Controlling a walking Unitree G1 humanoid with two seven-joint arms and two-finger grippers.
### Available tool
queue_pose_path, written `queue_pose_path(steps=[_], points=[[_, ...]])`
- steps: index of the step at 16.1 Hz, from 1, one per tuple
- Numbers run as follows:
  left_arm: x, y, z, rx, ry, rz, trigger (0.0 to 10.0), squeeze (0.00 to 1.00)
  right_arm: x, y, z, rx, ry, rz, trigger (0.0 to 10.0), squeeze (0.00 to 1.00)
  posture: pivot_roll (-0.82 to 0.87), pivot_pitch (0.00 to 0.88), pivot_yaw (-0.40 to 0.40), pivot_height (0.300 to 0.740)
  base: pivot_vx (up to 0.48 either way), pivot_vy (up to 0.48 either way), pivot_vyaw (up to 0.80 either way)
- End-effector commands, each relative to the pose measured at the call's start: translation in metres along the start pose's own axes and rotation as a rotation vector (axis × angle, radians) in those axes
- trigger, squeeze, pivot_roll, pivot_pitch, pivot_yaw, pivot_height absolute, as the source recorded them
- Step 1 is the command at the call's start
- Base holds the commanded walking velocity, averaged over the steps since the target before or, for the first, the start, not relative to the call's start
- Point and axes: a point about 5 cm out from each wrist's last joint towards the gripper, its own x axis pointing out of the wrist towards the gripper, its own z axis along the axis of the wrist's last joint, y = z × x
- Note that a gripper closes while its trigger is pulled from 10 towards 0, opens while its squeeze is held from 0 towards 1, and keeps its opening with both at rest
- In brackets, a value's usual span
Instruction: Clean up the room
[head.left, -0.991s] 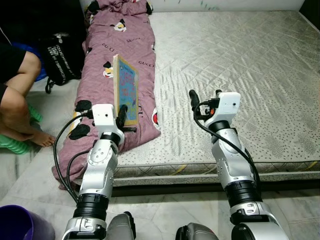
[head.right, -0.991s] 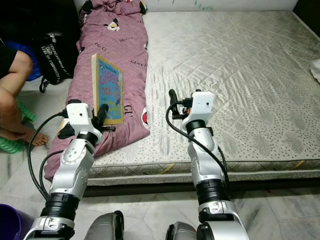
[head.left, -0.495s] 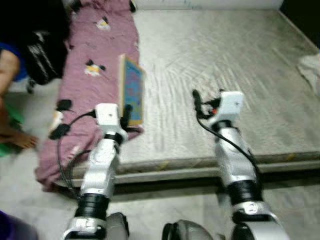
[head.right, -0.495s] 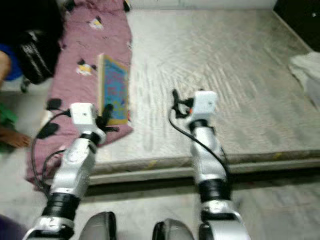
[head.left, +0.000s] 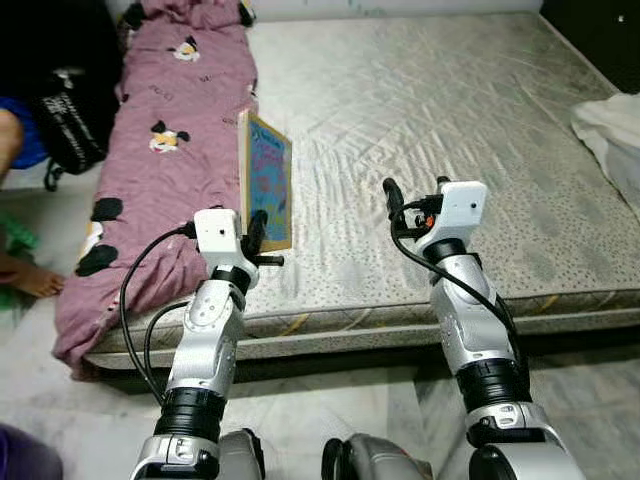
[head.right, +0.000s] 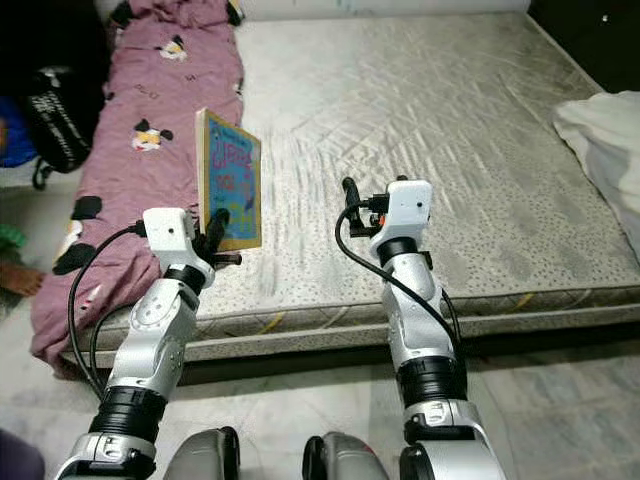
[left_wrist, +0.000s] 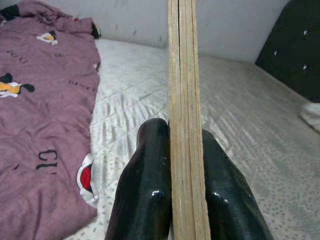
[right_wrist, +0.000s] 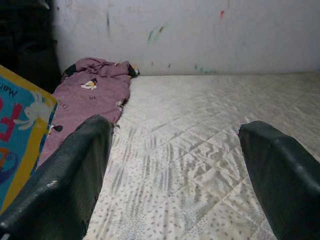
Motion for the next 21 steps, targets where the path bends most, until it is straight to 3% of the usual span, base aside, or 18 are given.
queue_pose_path(steps=[1, 13, 21], points=[[0.0011, 0.0028, 0.0121, 0.006, -0.063, 0.0, 10.0, 0.0, 0.0025, 0.0051, 0.0029, -0.002, -0.008, 0.015, 10.0, 0.0, -0.02, 0.147, -0.023, 0.74, 0.0, 0.0, 0.0], [0.0011, 0.0002, 0.0106, -0.003, -0.056, -0.031, 10.0, 0.0, 0.0023, 0.0022, 0.002, -0.002, -0.011, 0.012, 10.0, 0.0, -0.02, 0.134, -0.021, 0.74, 0.297, 0.0, 0.0], [0.0013, 0.0012, 0.0078, 0.02, -0.037, 0.002, 10.0, 0.0, 0.0022, 0.0005, -0.0004, 0.002, -0.006, -0.003, 10.0, 0.0, -0.01, 0.145, -0.017, 0.74, 0.0, -0.037, 0.0]])
